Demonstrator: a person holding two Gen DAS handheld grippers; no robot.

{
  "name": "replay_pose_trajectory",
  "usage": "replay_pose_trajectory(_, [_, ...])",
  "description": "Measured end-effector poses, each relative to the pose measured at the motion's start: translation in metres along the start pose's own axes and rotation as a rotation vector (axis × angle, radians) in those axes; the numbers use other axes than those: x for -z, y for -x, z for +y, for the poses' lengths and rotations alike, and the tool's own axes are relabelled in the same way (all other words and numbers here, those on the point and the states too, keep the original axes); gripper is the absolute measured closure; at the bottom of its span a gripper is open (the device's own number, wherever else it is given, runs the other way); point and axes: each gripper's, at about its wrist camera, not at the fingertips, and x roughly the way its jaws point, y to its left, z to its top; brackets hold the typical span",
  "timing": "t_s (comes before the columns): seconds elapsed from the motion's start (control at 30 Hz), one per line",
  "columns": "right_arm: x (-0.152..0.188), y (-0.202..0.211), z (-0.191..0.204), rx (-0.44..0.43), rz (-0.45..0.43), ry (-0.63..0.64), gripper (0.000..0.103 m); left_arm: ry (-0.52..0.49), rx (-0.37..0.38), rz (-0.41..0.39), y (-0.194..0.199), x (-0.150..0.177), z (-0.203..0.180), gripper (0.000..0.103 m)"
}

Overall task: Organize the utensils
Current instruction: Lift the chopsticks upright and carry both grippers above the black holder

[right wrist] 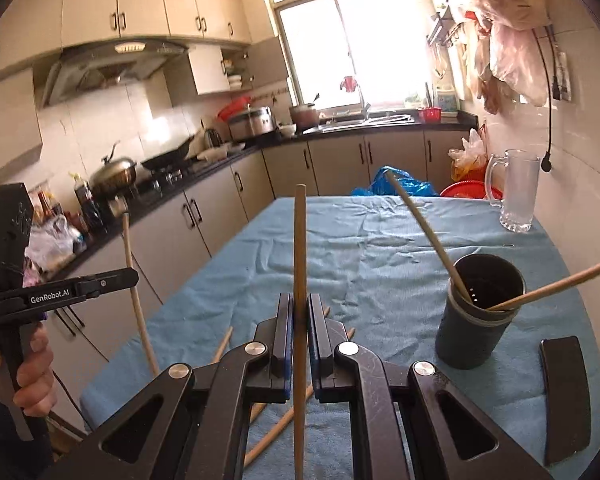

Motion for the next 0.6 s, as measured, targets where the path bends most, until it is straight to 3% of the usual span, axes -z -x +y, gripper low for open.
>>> replay_pose_trajectory(0.6, [-0.003, 0.034, -0.013, 0.002, -0.088, -0.050, 0.095, -0.011, 0.042, -0.033, 0.014, -0.002, -0.014, 0.097])
